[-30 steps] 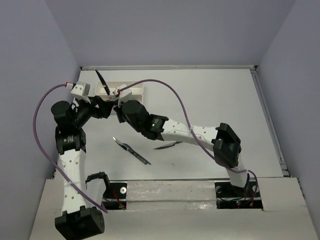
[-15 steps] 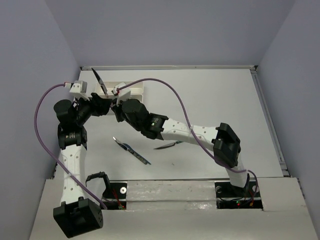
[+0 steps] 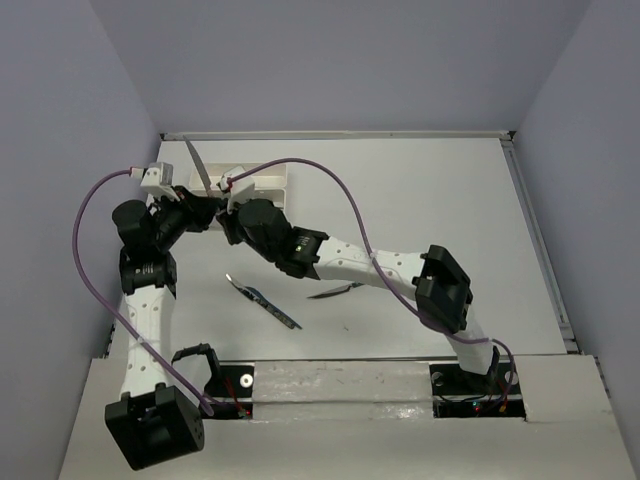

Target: Sort the eating utensils into containers

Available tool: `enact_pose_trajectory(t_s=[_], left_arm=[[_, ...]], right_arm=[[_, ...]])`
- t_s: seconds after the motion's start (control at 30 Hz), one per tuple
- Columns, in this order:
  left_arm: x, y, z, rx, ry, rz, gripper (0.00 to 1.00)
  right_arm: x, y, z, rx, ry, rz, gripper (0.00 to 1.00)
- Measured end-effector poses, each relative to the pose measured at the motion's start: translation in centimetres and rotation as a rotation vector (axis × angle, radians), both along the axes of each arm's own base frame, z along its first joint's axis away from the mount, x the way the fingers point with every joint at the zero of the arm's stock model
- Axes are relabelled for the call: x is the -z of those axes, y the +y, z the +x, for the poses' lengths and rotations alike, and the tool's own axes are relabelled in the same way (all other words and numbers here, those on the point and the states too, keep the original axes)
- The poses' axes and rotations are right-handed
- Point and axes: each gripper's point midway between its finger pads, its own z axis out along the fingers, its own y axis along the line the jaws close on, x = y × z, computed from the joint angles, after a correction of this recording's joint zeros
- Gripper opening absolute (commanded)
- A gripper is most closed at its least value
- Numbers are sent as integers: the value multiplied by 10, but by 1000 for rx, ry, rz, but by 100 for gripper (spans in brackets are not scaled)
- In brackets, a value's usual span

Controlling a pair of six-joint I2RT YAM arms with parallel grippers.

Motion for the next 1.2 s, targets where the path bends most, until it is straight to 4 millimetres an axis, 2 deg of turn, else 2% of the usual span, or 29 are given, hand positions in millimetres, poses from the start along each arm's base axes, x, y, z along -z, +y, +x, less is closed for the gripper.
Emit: enact_pose_trajectory(t_s=[0.2, 0.27, 0.3, 0.37, 0.5, 0.63, 0.73, 0.87, 1.0, 1.07, 1.17, 1.2], left_arm=[[-3, 0, -1, -20, -18, -28, 0], [-4, 1, -2, -29, -29, -33, 0], [-5, 1, -2, -32, -32, -37, 0], [-7, 0, -1, -31, -37, -65, 0], [-10, -5, 6, -7, -24, -144, 0], [-4, -7, 21, 0, 29, -257, 0], [-2, 0, 39, -50, 44, -339, 0], [-9, 15, 68, -133, 19, -451, 0], [-14, 26, 108, -198, 6, -610, 0], [-6, 28, 127, -217, 23, -661, 0], [16, 31, 159, -250, 72, -729, 0], [32, 29, 178, -270, 106, -759, 0]], right_arm=[[0, 1, 2, 5, -13, -8, 0], [-1, 0, 4, 10, -22, -10, 17], [-1, 0, 4, 10, -26, -13, 35], [-3, 0, 5, -6, -41, -17, 47], [1, -13, 15, -6, -54, -49, 55], [8, -32, 25, 19, -56, -81, 55], [13, -57, 26, 59, -47, -110, 55], [5, -92, 24, 113, -48, -107, 55], [1, -121, 25, 180, -53, -95, 55], [7, -130, 25, 203, -48, -105, 55], [27, -140, 25, 237, -36, -145, 54], [39, -148, 26, 260, -27, -173, 54]])
